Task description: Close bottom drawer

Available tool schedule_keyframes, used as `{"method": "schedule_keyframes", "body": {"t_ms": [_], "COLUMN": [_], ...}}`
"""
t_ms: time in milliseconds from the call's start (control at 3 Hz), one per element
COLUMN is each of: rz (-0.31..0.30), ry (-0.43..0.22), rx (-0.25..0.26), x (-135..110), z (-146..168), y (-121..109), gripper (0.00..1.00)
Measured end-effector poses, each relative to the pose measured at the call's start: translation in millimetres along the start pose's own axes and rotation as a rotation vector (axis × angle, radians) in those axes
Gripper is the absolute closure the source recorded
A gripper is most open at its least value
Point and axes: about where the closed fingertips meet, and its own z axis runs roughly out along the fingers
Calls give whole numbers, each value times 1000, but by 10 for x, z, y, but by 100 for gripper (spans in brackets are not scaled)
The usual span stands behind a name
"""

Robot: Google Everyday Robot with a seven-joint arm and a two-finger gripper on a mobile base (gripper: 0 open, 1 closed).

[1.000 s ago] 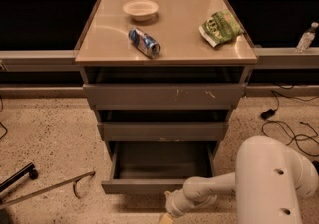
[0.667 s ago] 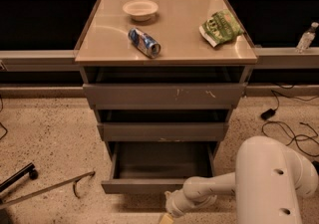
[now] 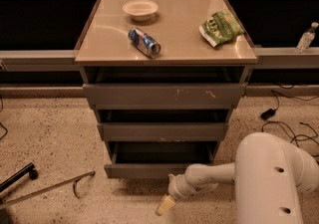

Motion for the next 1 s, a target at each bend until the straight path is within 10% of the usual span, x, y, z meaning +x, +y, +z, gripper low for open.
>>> {"method": "schedule_keyframes", "body": {"t_ms": [667, 1000], "rz": [18, 29], "ry": [-10, -4], "rx": [-1, 82], "x": [80, -19], "z": [181, 121], "y": [-303, -1090], "gripper": [0, 0]}}
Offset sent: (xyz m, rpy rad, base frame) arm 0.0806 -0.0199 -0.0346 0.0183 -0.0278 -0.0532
